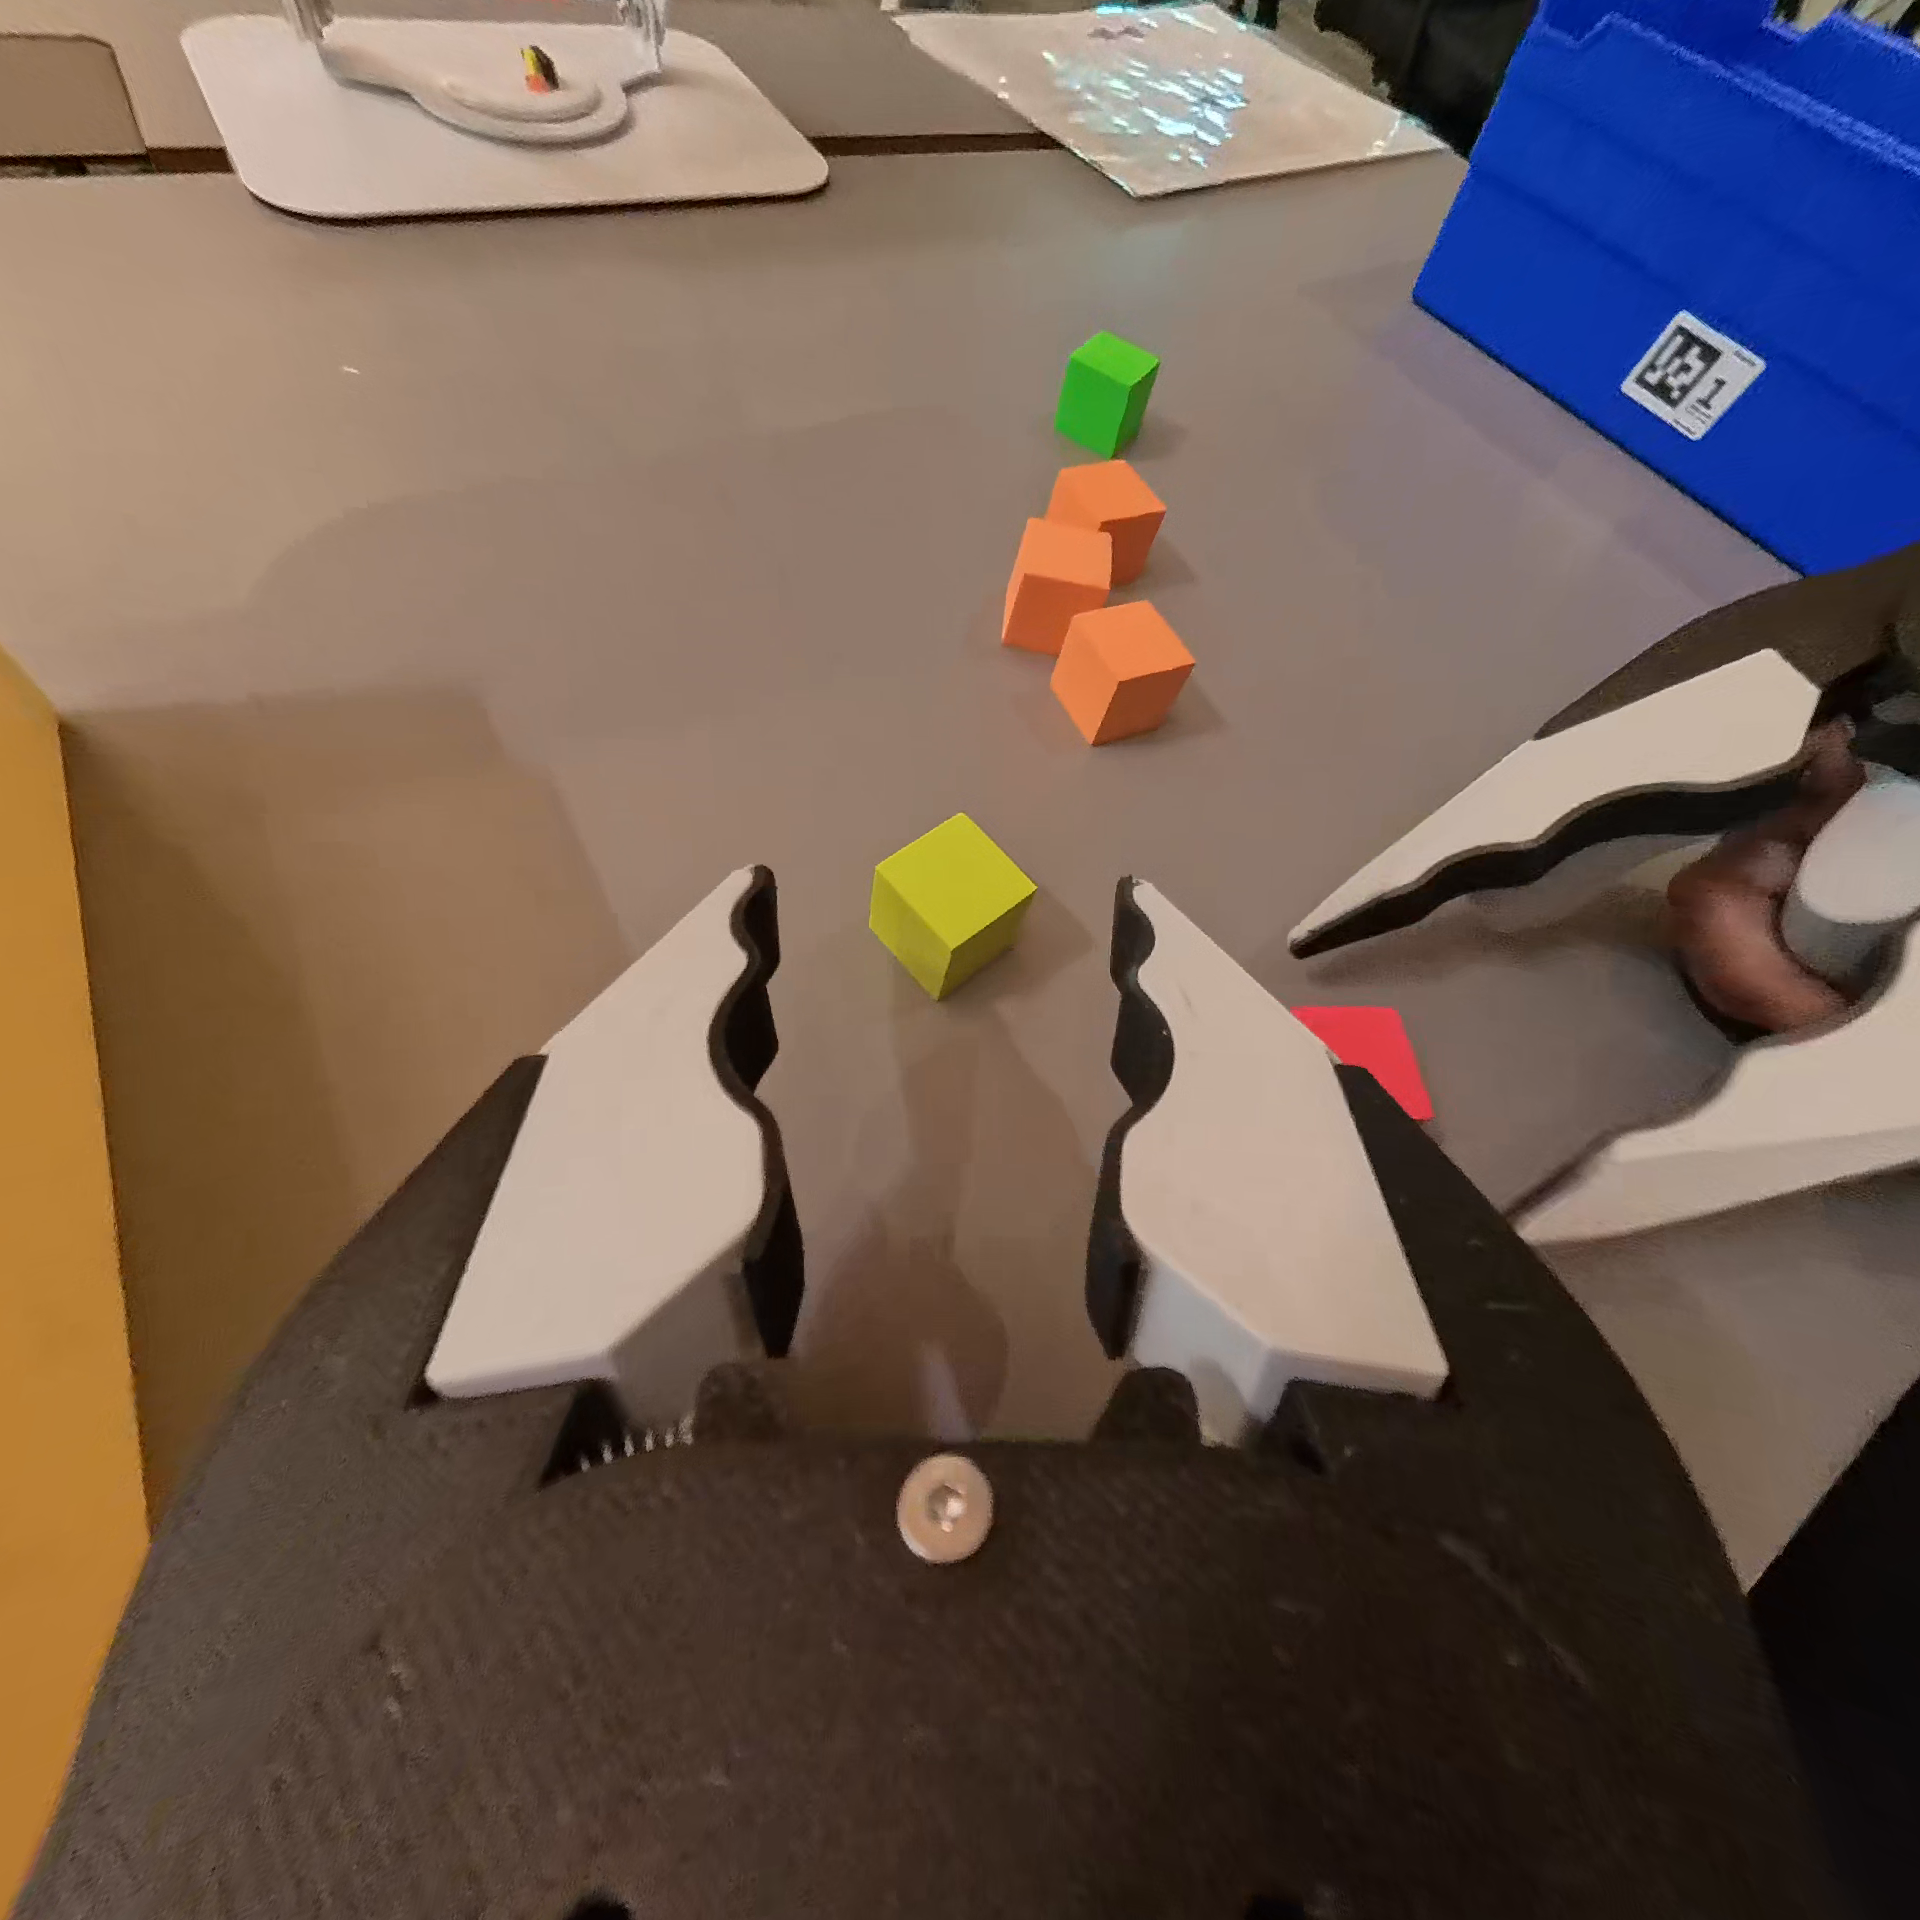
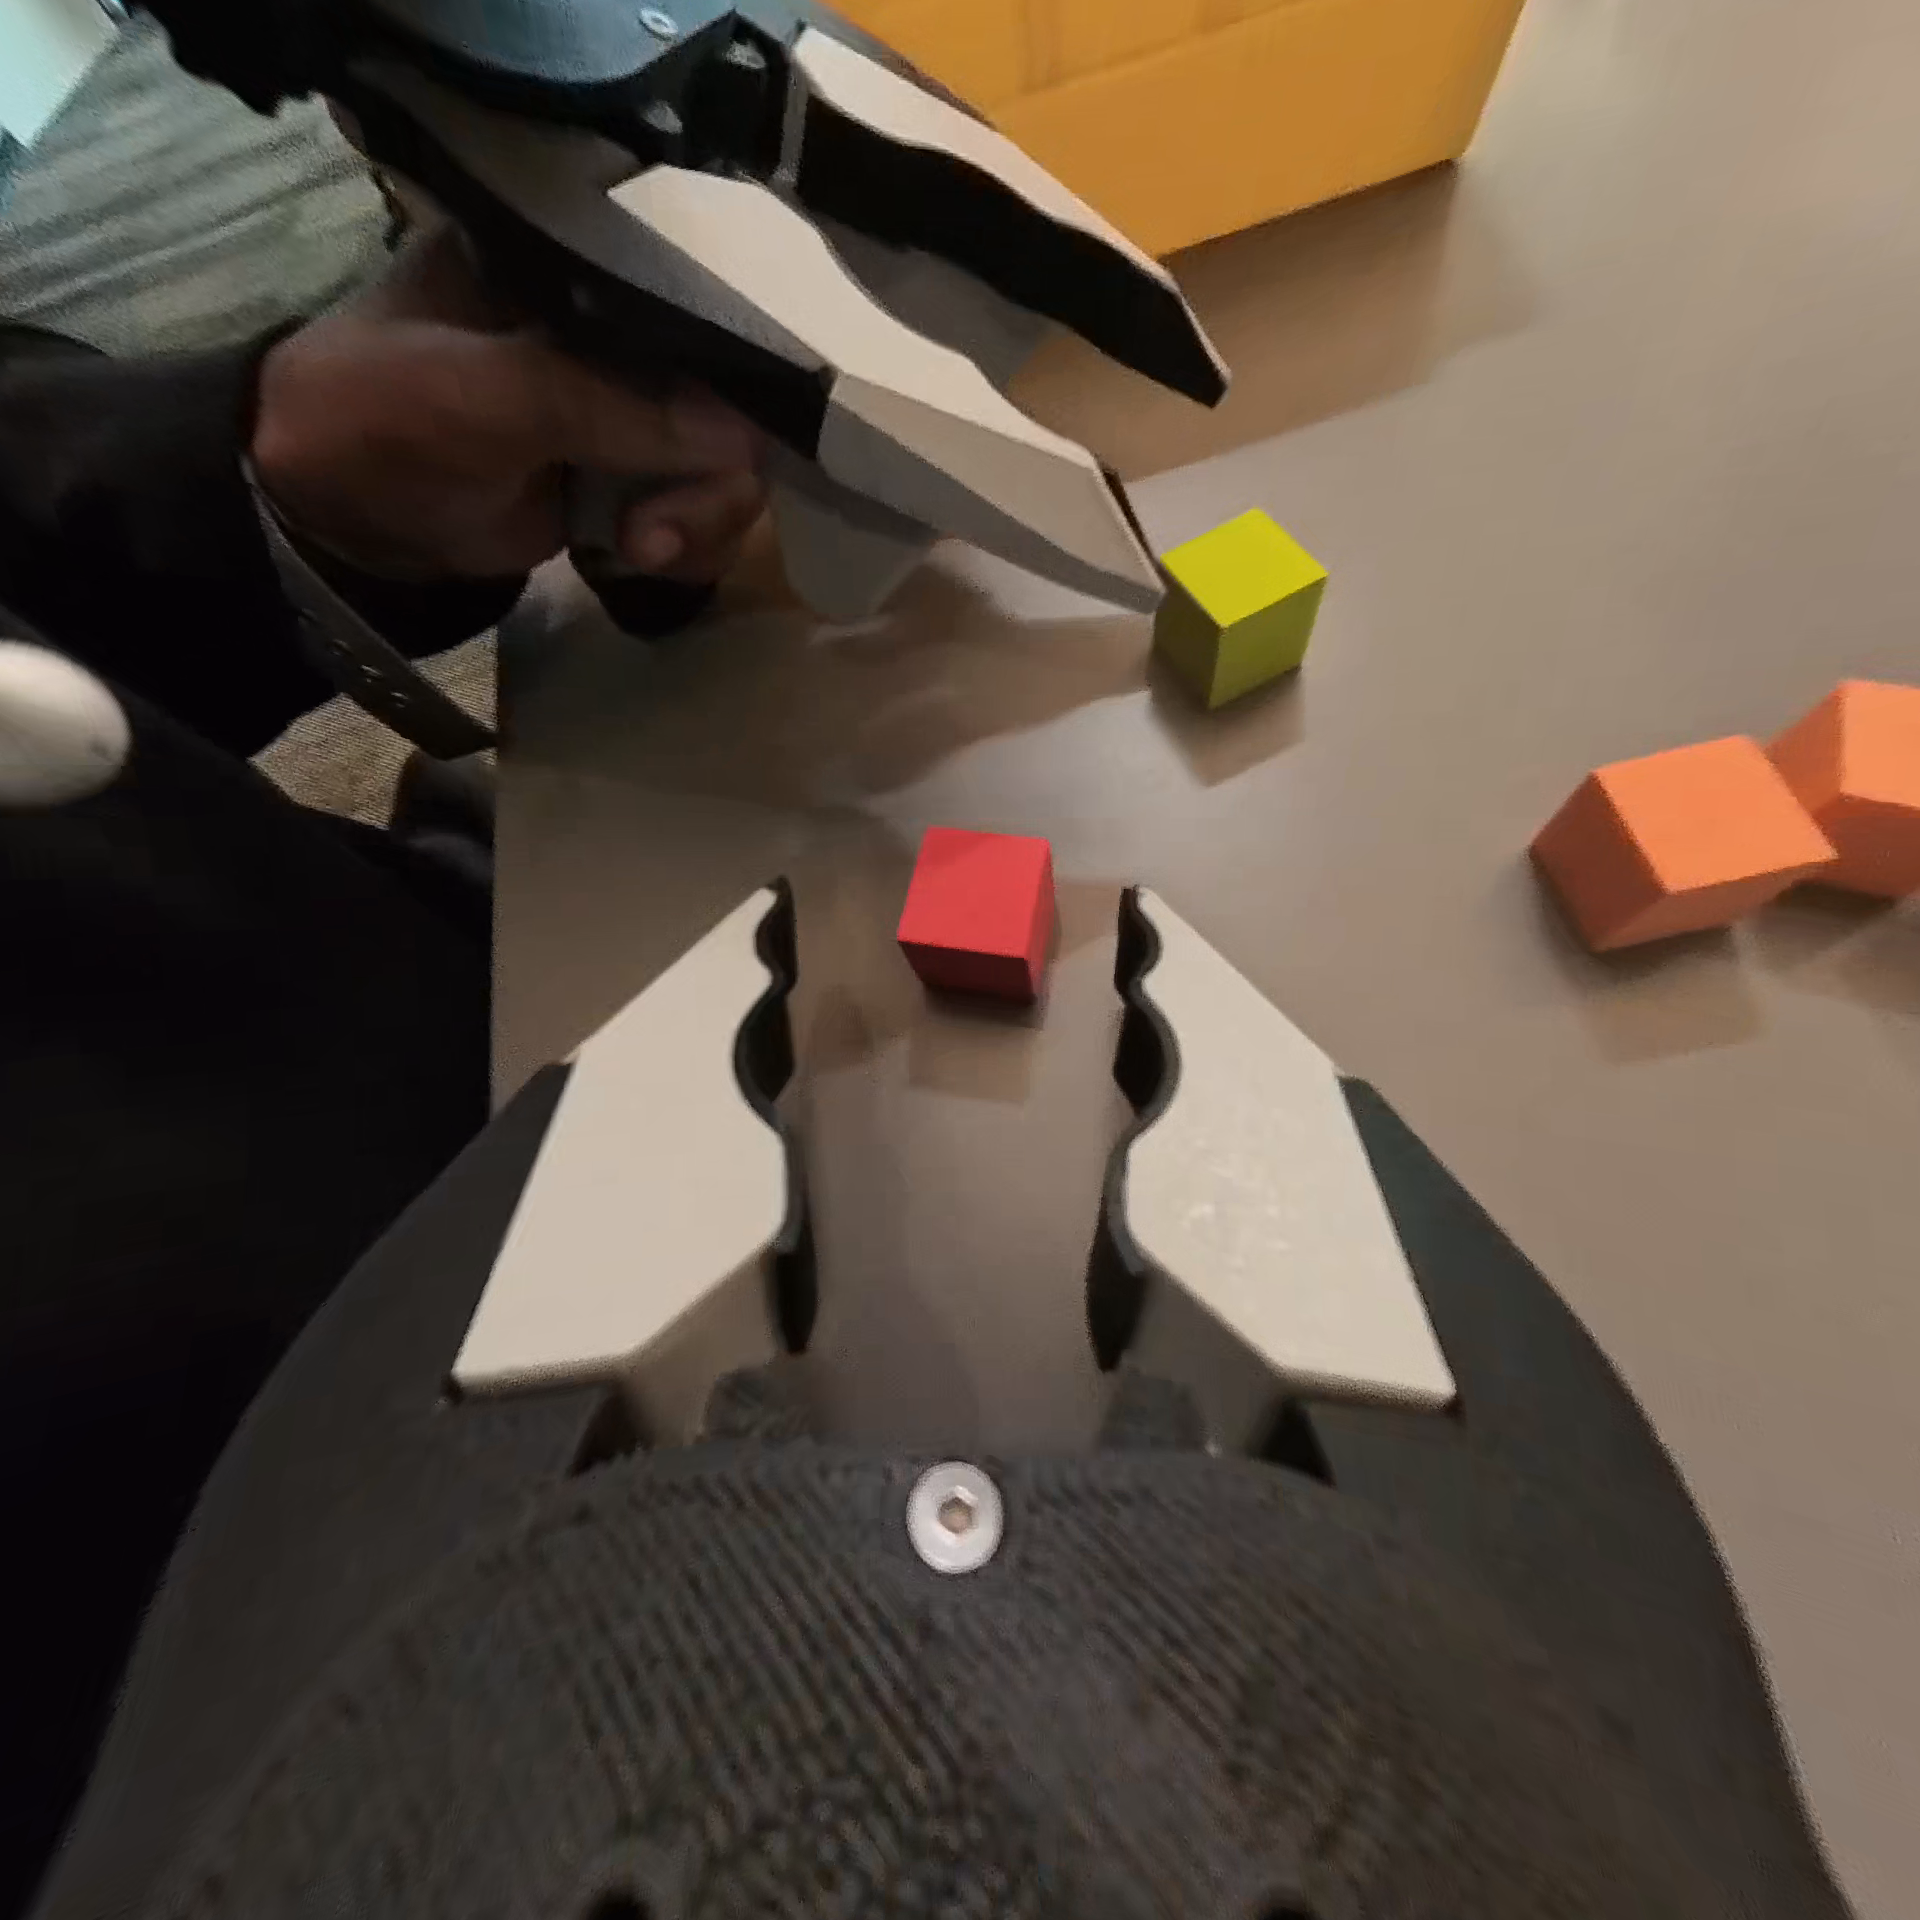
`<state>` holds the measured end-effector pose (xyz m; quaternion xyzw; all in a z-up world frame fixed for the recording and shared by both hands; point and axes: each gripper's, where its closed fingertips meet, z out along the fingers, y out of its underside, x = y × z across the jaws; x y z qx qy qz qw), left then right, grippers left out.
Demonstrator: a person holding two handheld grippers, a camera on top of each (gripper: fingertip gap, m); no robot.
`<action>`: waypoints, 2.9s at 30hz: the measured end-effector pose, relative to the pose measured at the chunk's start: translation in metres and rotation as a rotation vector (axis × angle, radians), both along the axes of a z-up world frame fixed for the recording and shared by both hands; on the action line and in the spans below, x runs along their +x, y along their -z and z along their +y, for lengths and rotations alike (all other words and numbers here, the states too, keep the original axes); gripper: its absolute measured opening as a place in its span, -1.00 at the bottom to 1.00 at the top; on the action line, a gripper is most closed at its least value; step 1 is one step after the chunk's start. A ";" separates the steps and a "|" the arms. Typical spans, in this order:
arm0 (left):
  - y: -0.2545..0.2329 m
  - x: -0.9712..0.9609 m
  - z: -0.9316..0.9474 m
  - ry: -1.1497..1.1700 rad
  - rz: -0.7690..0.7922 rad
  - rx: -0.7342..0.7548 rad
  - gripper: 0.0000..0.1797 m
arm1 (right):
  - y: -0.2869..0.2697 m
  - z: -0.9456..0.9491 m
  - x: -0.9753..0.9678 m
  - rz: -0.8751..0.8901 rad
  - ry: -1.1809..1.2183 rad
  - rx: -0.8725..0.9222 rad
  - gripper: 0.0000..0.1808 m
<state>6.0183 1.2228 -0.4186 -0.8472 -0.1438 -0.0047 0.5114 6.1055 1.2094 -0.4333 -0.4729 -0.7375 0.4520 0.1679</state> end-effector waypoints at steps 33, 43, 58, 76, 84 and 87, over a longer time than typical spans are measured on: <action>0.026 0.089 0.041 0.267 -0.050 -0.169 -0.66 | -0.043 0.124 0.031 0.295 0.340 0.007 -0.74; 0.034 0.130 0.060 0.487 -0.062 -0.222 -0.66 | -0.045 0.115 0.045 0.288 0.369 -0.012 -0.74; 0.030 0.108 0.054 0.546 0.091 -0.200 -0.51 | -0.036 0.099 0.045 0.155 0.167 -0.066 -0.74; 0.015 0.121 0.047 0.616 -0.142 -0.102 -0.57 | -0.023 0.074 0.033 -0.006 0.065 0.009 -0.73; -0.006 0.086 0.054 0.524 -0.198 0.014 -0.51 | -0.050 0.084 0.030 0.115 0.071 -0.056 -0.49; -0.010 0.048 0.074 0.323 -0.206 0.062 -0.50 | -0.063 0.115 0.015 0.192 0.155 -0.102 -0.50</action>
